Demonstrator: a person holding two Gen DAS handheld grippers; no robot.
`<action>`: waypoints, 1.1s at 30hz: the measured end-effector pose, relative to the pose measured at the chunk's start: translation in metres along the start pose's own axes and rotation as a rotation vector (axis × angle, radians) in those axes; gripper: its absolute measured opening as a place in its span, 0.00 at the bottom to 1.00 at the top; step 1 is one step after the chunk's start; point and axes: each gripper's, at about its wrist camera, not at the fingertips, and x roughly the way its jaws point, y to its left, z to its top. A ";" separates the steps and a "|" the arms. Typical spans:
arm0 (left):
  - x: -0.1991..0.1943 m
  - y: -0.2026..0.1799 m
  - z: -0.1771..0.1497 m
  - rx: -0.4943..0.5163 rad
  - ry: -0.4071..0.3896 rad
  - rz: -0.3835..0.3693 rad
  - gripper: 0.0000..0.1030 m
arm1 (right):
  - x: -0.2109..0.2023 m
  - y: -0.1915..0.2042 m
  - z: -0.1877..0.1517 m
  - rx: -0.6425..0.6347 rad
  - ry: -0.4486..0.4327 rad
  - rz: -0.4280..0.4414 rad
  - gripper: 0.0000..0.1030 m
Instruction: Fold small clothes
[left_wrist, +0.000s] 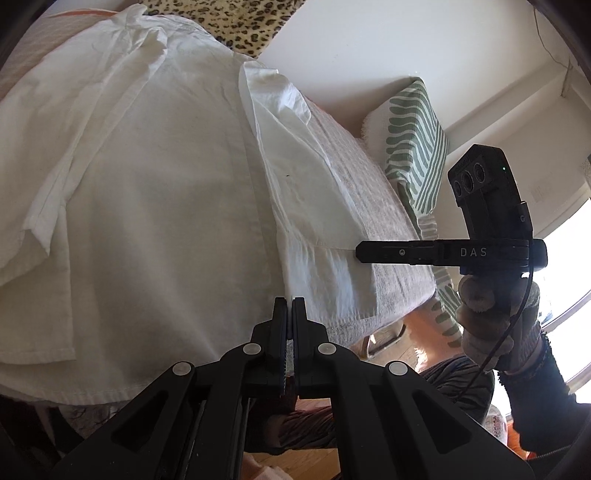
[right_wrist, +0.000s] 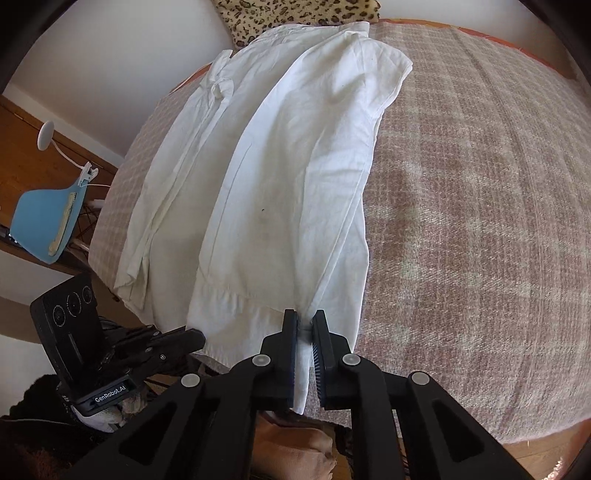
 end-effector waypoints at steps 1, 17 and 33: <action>-0.005 -0.001 0.001 0.020 -0.009 0.013 0.01 | -0.001 -0.001 0.001 -0.011 0.006 0.003 0.16; 0.007 -0.029 0.043 0.203 -0.108 0.067 0.06 | -0.025 -0.021 0.156 -0.107 -0.399 -0.045 0.31; -0.013 0.015 0.051 0.161 -0.125 0.246 0.06 | 0.074 0.002 0.230 -0.284 -0.237 -0.255 0.37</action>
